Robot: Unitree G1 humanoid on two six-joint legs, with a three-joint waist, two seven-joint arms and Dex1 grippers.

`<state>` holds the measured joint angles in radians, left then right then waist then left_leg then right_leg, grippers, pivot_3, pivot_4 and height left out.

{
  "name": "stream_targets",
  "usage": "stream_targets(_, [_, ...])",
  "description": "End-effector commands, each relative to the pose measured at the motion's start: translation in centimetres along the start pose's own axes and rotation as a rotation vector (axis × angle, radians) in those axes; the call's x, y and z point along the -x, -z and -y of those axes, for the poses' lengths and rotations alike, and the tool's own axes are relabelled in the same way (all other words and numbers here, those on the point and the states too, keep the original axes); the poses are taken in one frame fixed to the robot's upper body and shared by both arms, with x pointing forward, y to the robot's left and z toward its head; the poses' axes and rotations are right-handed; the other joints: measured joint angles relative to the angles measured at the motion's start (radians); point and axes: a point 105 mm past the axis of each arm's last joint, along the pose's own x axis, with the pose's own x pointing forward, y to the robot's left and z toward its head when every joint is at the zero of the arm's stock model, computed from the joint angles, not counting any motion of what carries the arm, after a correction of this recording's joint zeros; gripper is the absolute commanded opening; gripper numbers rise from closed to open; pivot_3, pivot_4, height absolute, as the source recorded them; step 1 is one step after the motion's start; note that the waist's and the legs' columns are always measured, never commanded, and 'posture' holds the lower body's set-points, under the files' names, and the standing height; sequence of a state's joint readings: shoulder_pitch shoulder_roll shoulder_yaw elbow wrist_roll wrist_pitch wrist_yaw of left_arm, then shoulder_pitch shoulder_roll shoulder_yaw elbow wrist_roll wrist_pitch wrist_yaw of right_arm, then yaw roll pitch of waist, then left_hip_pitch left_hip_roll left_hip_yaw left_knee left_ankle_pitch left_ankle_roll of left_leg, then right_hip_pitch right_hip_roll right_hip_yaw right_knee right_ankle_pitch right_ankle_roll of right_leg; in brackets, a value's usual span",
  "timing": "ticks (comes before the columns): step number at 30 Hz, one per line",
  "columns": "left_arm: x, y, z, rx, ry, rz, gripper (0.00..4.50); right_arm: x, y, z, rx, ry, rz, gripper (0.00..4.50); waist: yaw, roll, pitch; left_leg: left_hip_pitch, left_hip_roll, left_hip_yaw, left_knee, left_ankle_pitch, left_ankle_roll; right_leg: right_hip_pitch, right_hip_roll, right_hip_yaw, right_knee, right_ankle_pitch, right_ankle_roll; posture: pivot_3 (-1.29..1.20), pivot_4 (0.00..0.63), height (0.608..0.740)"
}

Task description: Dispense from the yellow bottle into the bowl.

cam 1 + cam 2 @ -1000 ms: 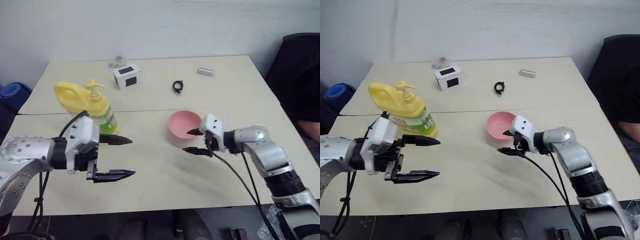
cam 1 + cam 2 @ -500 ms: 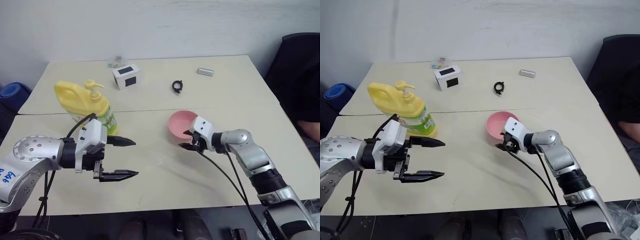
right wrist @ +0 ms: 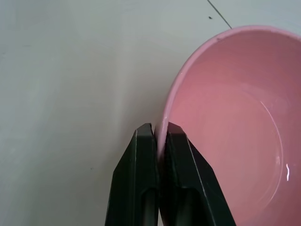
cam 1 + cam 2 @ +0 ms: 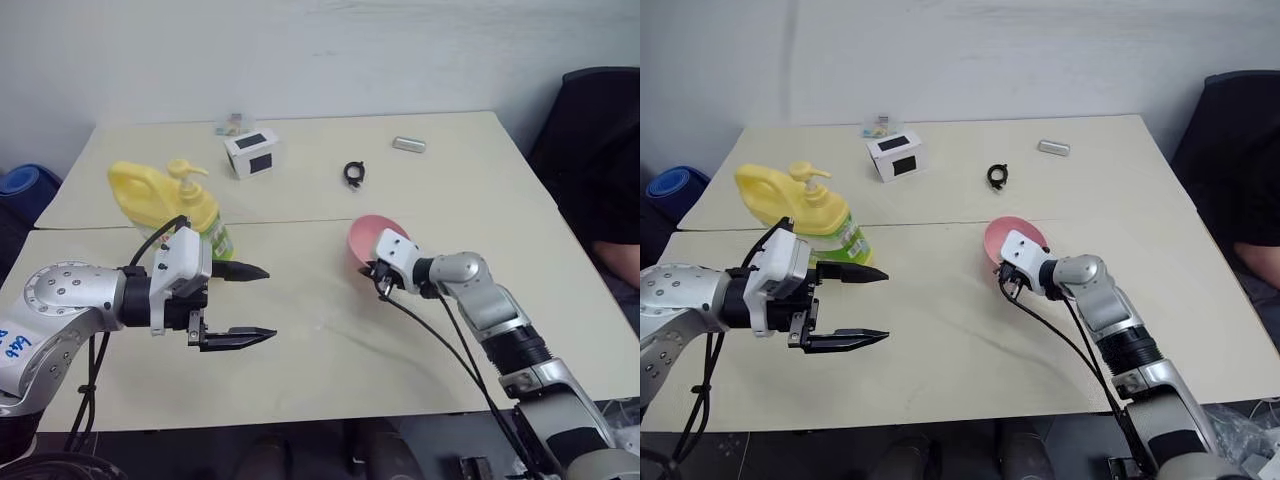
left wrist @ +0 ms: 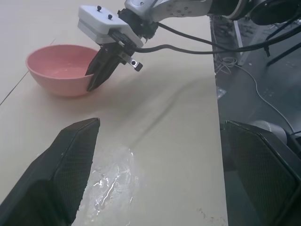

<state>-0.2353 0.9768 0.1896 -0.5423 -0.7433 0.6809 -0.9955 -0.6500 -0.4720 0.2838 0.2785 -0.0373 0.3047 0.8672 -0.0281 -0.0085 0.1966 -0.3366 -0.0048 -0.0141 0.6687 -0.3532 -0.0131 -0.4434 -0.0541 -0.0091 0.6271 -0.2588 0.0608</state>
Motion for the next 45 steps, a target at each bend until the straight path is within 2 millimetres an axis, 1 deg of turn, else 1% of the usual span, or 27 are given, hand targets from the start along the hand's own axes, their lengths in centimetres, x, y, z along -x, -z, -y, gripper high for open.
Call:
stream_targets(1, [1.0, -1.7, -0.6, -0.054, -0.056, 0.04, 4.5, 0.5, -1.4, -0.2, 0.039, -0.033, 0.031, 0.01, -0.001, 0.0, 0.0, 0.0, 0.0, 0.0, 0.0, 0.0, 0.0, 0.0, 0.0, 0.0, 0.0, 0.0, 0.0, 0.0, 0.15, 0.74])
stream_targets(2, [1.4, -2.1, -0.7, -0.056, -0.071, 0.048, 4.5, 0.7, -1.8, -0.2, 0.054, -0.04, 0.035, 0.01, -0.001, 0.0, 0.0, 0.0, 0.0, 0.0, 0.0, 0.0, 0.0, 0.0, 0.0, 0.0, 0.0, 0.0, 0.0, 0.0, 0.15, 0.74])
stream_targets(3, [2.2, -2.7, -1.0, -0.062, -0.1, 0.059, 4.5, 1.2, -2.8, 0.0, 0.092, -0.063, 0.042, 0.01, -0.001, 0.0, 0.0, 0.0, 0.0, 0.0, 0.0, 0.0, 0.0, 0.0, 0.0, 0.0, 0.0, 0.0, 0.0, 0.0, 0.15, 0.74])
stream_targets(5, [3.2, -3.5, -1.3, -0.069, -0.135, 0.071, 4.5, 1.7, -4.0, 0.1, 0.14, -0.096, 0.046, 0.01, -0.002, -0.001, 0.001, -0.001, 0.0, 0.0, 0.0, 0.0, 0.0, -0.001, 0.0, 0.0, 0.0, 0.0, 0.0, 0.0, 0.15, 0.74])
stream_targets(7, [5.4, -4.9, -2.0, -0.077, -0.197, 0.09, 4.5, 2.5, -6.2, 0.0, 0.221, -0.181, 0.049, 0.01, -0.003, -0.001, 0.001, -0.001, 0.0, 0.0, 0.0, 0.0, 0.0, -0.001, 0.0, 0.0, 0.0, 0.0, 0.0, 0.0, 0.15, 0.74])
stream_targets(10, [7.4, -6.6, -2.7, -0.083, -0.254, 0.116, 4.5, 3.1, -8.3, 0.0, 0.306, -0.277, 0.039, 0.01, -0.005, -0.001, 0.004, -0.001, 0.0, 0.0, 0.0, 0.0, 0.0, -0.002, 0.001, 0.0, 0.0, 0.0, 0.0, 0.0, 0.15, 0.74])
stream_targets(13, [11.1, -8.7, -4.6, -0.096, -0.368, 0.158, 4.5, 3.2, -12.0, -0.4, 0.418, -0.417, 0.046, 0.01, -0.005, -0.002, 0.005, 0.0, 0.001, 0.0, 0.0, 0.0, 0.0, -0.002, 0.003, -0.001, 0.0, 0.0, -0.001, 0.0, 0.15, 0.74])
stream_targets(14, [12.0, -9.2, -5.2, -0.097, -0.393, 0.168, 4.1, 3.1, -13.1, -0.6, 0.443, -0.453, 0.048, 0.0, -0.007, -0.002, 0.005, -0.001, 0.002, 0.0, 0.0, 0.0, 0.0, -0.002, 0.004, 0.0, 0.0, 0.0, -0.001, 0.0, 0.15, 0.74])
stream_targets(15, [12.9, -9.5, -5.9, -0.098, -0.417, 0.177, 3.89, 2.8, -14.1, -0.7, 0.47, -0.483, 0.05, 0.0, -0.008, -0.002, 0.005, -0.001, 0.002, 0.0, -0.001, 0.0, 0.0, -0.002, 0.008, 0.0, 0.0, 0.0, -0.002, 0.0, 0.15, 0.74])
stream_targets(16, [13.7, -9.9, -6.8, -0.101, -0.449, 0.187, 3.6, 2.5, -15.2, -0.8, 0.497, -0.511, 0.053, 0.0, -0.009, -0.002, 0.005, 0.0, 0.002, 0.0, -0.001, 0.0, 0.0, -0.002, 0.008, 0.0, 0.0, 0.0, -0.002, 0.0, 0.15, 0.74])
stream_targets(18, [14.6, -10.3, -8.6, -0.111, -0.5, 0.202, 3.04, 1.7, -17.2, -0.9, 0.541, -0.543, 0.052, 0.0, -0.008, -0.002, 0.005, -0.001, 0.003, 0.0, -0.001, 0.001, -0.001, -0.003, 0.008, -0.001, 0.0, 0.0, -0.003, 0.0, 0.15, 0.74])
stream_targets(21, [14.7, -10.5, -10.1, -0.116, -0.512, 0.205, 2.13, 1.0, -18.5, -0.8, 0.586, -0.566, 0.041, 0.0, -0.008, -0.002, 0.005, -0.003, 0.003, 0.0, -0.001, 0.002, -0.003, -0.005, 0.007, -0.001, 0.001, 0.0, -0.002, 0.0, 0.15, 0.74])
stream_targets(23, [14.2, -10.1, -11.2, -0.122, -0.506, 0.188, 1.51, 0.5, -19.3, -0.8, 0.637, -0.575, 0.026, 0.0, -0.005, -0.003, 0.004, -0.006, 0.003, 0.0, -0.001, 0.005, -0.009, -0.006, 0.007, -0.001, 0.002, 0.001, -0.002, 0.0, 0.15, 0.74])
stream_targets(25, [13.5, -9.7, -12.1, -0.129, -0.499, 0.163, 0.88, 0.2, -20.0, -1.1, 0.667, -0.597, 0.014, 0.0, -0.002, -0.005, 0.003, -0.015, 0.002, -0.001, 0.002, 0.005, -0.009, -0.013, 0.007, -0.003, 0.002, 0.001, -0.001, 0.0, 0.15, 0.74])
stream_targets(27, [13.0, -9.0, -13.1, -0.127, -0.51, 0.137, 0.3, -0.1, -21.0, -1.6, 0.687, -0.626, 0.013, 0.0, -0.006, -0.006, 0.002, -0.03, 0.001, -0.001, 0.012, 0.004, -0.009, -0.027, 0.006, -0.002, 0.005, 0.002, 0.001, 0.0, 0.15, 0.74])
stream_targets(28, [12.7, -8.6, -13.5, -0.126, -0.514, 0.126, 0.3, -0.2, -21.5, -1.9, 0.701, -0.634, 0.015, 0.0, -0.009, -0.006, 0.002, -0.037, 0.0, 0.0, 0.015, 0.004, -0.009, -0.035, 0.004, -0.002, 0.01, 0.003, 0.002, 0.0, 0.15, 0.74])
stream_targets(29, [12.6, -8.4, -13.8, -0.126, -0.516, 0.12, 0.3, -0.3, -21.8, -2.0, 0.71, -0.639, 0.016, 0.0, -0.012, -0.006, 0.002, -0.041, -0.001, 0.001, 0.017, 0.004, -0.009, -0.04, -0.002, -0.003, 0.014, 0.003, 0.002, 0.0, 0.15, 0.74])
stream_targets(30, [12.4, -8.2, -14.0, -0.126, -0.519, 0.121, 0.3, -0.4, -22.4, -2.2, 0.72, -0.639, 0.02, 0.0, -0.02, -0.006, 0.002, -0.042, -0.002, 0.001, 0.017, 0.004, -0.009, -0.041, -0.003, -0.006, 0.014, 0.003, 0.002, 0.0, 0.15, 0.74])
stream_targets(33, [12.1, -8.0, -14.3, -0.13, -0.517, 0.128, 0.3, -0.7, -23.3, -2.6, 0.731, -0.65, 0.026, 0.0, -0.037, -0.006, 0.002, -0.042, -0.002, 0.001, 0.017, 0.004, -0.009, -0.041, -0.005, -0.011, 0.014, 0.003, 0.002, 0.0, 0.15, 0.74])
stream_targets(37, [11.5, -7.7, -14.3, -0.132, -0.503, 0.127, 0.3, -1.1, -24.2, -3.3, 0.758, -0.657, 0.034, 0.0, -0.055, -0.006, 0.002, -0.042, -0.002, 0.001, 0.017, 0.005, -0.01, -0.041, -0.006, -0.011, 0.015, 0.003, 0.002, 0.0, 0.15, 0.74])
stream_targets(40, [11.4, -7.5, -14.3, -0.137, -0.503, 0.124, 0.3, -1.2, -25.4, -3.8, 0.759, -0.662, 0.057, 0.0, -0.058, -0.006, 0.002, -0.041, -0.002, 0.002, 0.018, 0.006, -0.011, -0.041, -0.006, -0.01, 0.018, 0.003, 0.001, 0.0, 0.15, 0.74])
stream_targets(45, [11.8, -7.6, -14.2, -0.15, -0.523, 0.127, 0.3, -1.2, -26.6, -4.7, 0.767, -0.68, 0.083, 0.0, -0.056, -0.006, 0.002, -0.041, -0.001, 0.002, 0.021, 0.007, -0.012, -0.042, -0.006, -0.009, 0.023, 0.004, -0.001, 0.0, 0.15, 0.74])
